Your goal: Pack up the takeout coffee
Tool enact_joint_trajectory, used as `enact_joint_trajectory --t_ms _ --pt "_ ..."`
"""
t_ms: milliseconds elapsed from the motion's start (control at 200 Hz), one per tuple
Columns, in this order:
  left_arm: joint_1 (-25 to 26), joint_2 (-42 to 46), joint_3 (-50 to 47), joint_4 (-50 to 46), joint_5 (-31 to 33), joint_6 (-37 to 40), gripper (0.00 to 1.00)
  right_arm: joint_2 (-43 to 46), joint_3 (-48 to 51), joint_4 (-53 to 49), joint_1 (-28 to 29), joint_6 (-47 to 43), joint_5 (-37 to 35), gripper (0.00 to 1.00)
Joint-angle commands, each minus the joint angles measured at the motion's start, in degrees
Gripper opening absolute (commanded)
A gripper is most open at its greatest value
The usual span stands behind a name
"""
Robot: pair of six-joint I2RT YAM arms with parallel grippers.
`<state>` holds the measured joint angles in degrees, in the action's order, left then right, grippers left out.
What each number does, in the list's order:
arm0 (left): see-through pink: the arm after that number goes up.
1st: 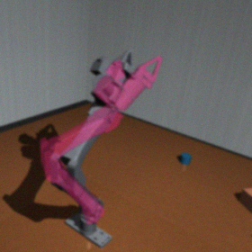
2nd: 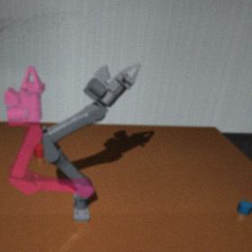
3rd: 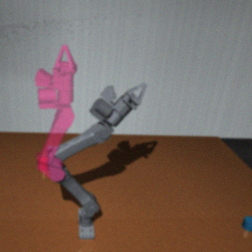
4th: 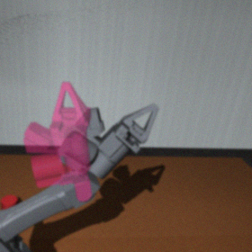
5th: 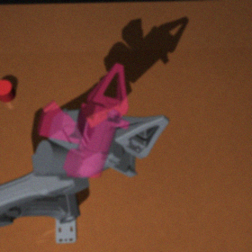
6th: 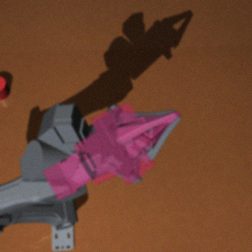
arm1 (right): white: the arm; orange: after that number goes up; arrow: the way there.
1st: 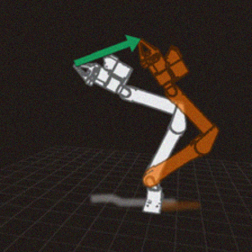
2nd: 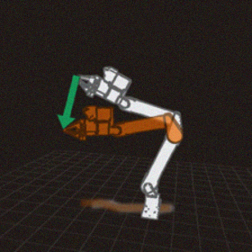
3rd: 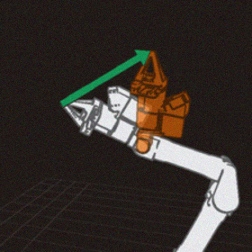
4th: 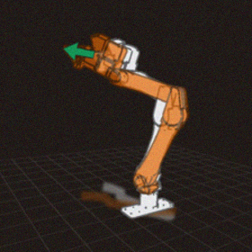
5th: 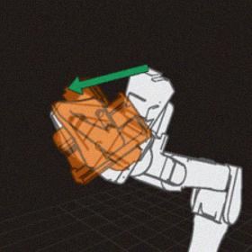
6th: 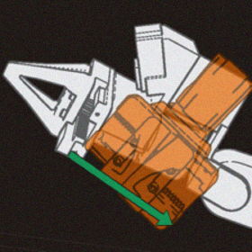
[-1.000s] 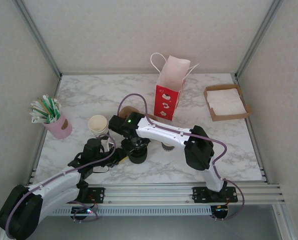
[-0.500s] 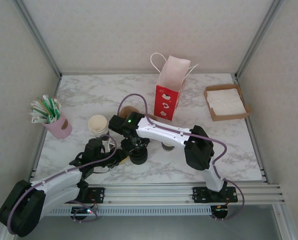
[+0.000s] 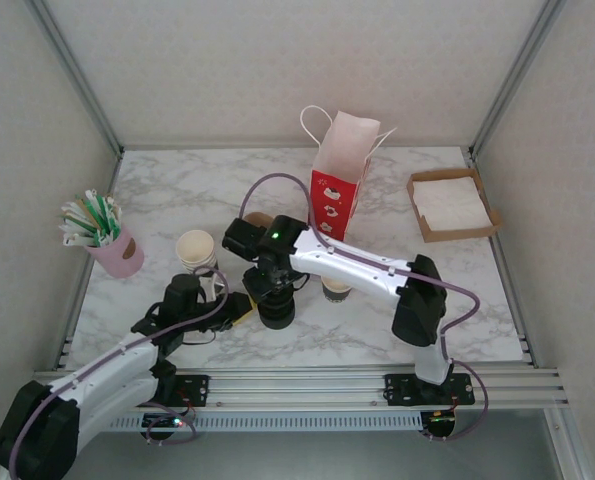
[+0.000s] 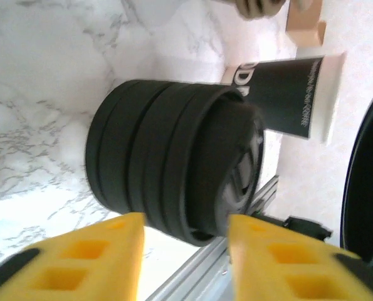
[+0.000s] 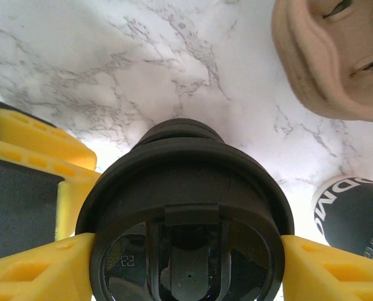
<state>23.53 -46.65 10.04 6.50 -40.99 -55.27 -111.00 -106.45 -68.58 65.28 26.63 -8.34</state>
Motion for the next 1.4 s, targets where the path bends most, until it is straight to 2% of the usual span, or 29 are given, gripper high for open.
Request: enact_joint_trajectory --t_ms 0,215,400,551,756,1001,1397 --pt "-0.41 3.00 4.71 -7.15 2.41 1.89 0.53 4.07 1.19 -1.56 -0.47 0.97 -2.90 0.71" --pt "0.49 5.02 12.07 -14.45 4.96 3.51 0.78 11.02 6.03 -2.53 -3.15 1.27 -5.96 0.71" --pt "5.12 1.24 18.74 -16.36 10.14 4.62 0.99 18.34 12.36 -2.66 -7.21 1.42 -7.57 0.71" --pt "9.49 -2.96 24.01 -15.77 15.37 6.05 1.00 23.50 18.81 -1.69 -11.75 0.97 -7.40 0.71" --pt "12.28 -10.02 29.11 -12.18 22.05 8.81 1.00 25.68 24.85 0.30 -17.34 -0.36 -6.24 0.71" --pt "12.51 -13.42 29.95 -10.43 25.33 10.30 1.00 22.07 25.26 1.25 -17.73 -1.37 -4.68 0.70" --pt "12.50 -10.92 28.74 -12.02 26.67 10.86 1.00 16.23 21.58 0.97 -17.74 -2.68 -3.79 0.71"
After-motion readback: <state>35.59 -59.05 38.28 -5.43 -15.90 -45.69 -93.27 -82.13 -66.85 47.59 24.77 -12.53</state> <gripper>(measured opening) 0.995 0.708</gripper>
